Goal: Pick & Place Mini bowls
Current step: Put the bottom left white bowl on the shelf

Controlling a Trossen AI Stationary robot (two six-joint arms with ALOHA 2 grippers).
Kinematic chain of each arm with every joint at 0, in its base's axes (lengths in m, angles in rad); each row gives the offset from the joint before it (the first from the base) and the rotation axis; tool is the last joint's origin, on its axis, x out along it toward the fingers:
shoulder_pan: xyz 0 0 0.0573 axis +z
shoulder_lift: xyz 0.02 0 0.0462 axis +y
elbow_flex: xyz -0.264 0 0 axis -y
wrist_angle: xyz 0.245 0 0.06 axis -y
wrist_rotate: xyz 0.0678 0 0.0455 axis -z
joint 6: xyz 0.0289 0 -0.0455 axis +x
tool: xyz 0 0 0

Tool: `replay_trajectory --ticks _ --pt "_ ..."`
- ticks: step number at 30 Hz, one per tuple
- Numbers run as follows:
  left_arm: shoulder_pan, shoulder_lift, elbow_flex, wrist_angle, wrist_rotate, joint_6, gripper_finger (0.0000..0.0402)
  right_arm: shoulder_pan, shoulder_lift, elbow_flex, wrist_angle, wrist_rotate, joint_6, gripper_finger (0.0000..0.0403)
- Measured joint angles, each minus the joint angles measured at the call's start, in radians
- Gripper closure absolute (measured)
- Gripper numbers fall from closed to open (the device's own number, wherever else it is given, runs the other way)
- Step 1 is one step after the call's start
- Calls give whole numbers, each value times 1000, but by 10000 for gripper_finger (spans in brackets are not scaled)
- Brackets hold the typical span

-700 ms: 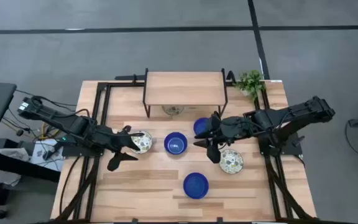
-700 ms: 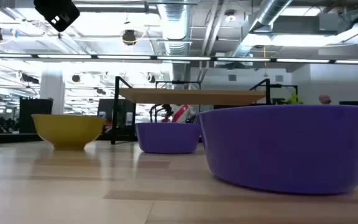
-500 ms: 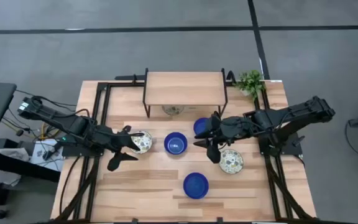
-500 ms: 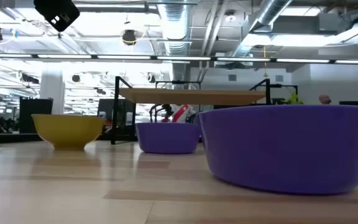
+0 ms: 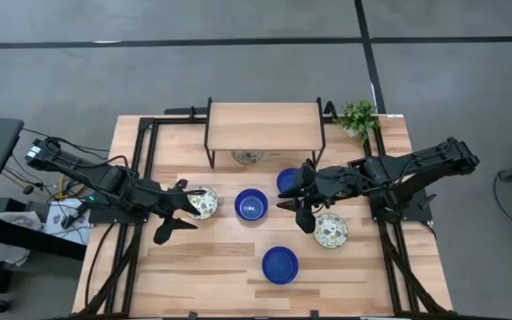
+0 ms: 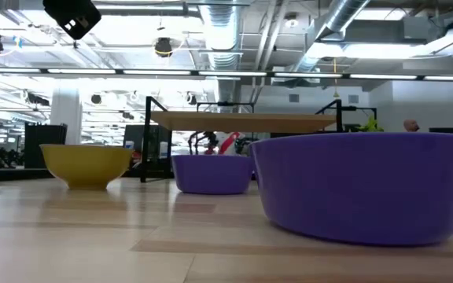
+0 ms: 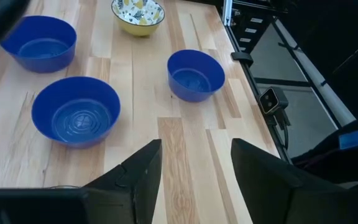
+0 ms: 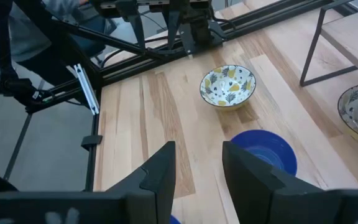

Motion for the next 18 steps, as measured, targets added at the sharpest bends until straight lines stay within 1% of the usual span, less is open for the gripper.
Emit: replay_trajectory --ticks 8,11,14,18 --pt "0 0 0 -1 0 11 211 0 0 0 0 0 0 283" --pt "0 4 0 -2 -5 43 211 0 0 0 0 0 0 283" --pt "0 24 -8 -7 -40 104 211 0 0 0 0 0 0 283" --pt "1 86 -51 -21 -105 191 211 0 0 0 0 0 0 283"
